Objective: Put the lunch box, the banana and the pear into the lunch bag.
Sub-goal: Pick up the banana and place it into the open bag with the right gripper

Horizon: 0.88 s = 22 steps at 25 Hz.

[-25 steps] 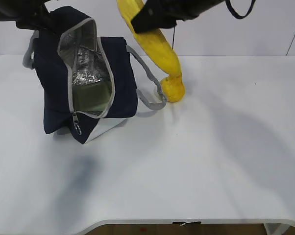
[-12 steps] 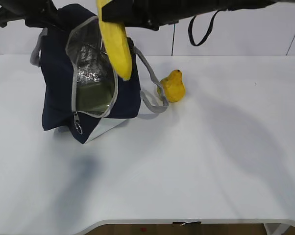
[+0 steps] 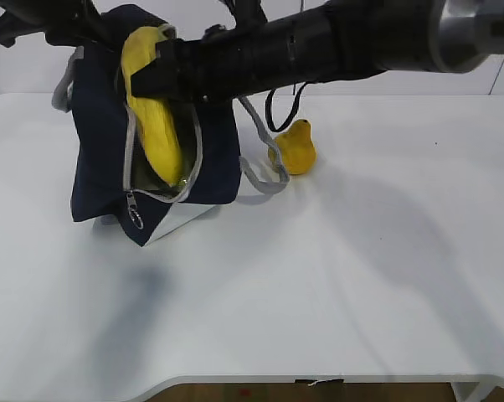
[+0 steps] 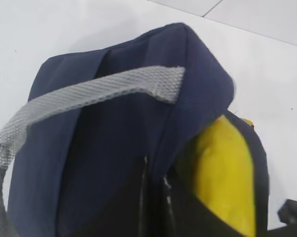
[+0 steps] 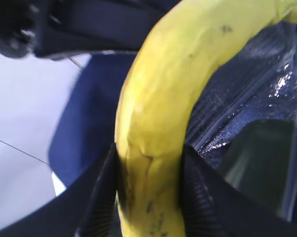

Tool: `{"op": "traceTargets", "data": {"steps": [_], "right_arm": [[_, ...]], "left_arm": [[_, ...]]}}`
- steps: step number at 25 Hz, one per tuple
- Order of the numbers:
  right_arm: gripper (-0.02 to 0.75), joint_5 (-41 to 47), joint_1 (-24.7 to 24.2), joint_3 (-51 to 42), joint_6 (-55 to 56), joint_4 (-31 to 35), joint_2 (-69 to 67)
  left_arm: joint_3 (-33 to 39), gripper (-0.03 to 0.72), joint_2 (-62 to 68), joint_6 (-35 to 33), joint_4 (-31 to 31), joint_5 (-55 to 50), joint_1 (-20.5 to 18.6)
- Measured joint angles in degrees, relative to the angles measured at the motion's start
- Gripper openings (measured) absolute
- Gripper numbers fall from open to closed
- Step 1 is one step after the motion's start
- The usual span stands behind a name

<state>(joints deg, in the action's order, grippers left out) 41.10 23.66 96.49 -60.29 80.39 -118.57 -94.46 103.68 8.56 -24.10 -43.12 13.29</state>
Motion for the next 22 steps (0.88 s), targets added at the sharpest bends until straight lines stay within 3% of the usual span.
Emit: {"op": "traceTargets", "data": {"steps": [15, 22], "right_arm": [[0.33, -2.3, 0.1, 6.5, -1.0, 0.1, -7.9], [0.346, 6.1, 0.1, 13.9, -0.9, -3.1, -10.5]], "left_arm": [[0.0, -0.006, 0.0, 0.0, -1.2, 0.1, 0.0], [0.0, -0.006, 0.0, -0.1, -1.2, 0.6, 0.0]]}}
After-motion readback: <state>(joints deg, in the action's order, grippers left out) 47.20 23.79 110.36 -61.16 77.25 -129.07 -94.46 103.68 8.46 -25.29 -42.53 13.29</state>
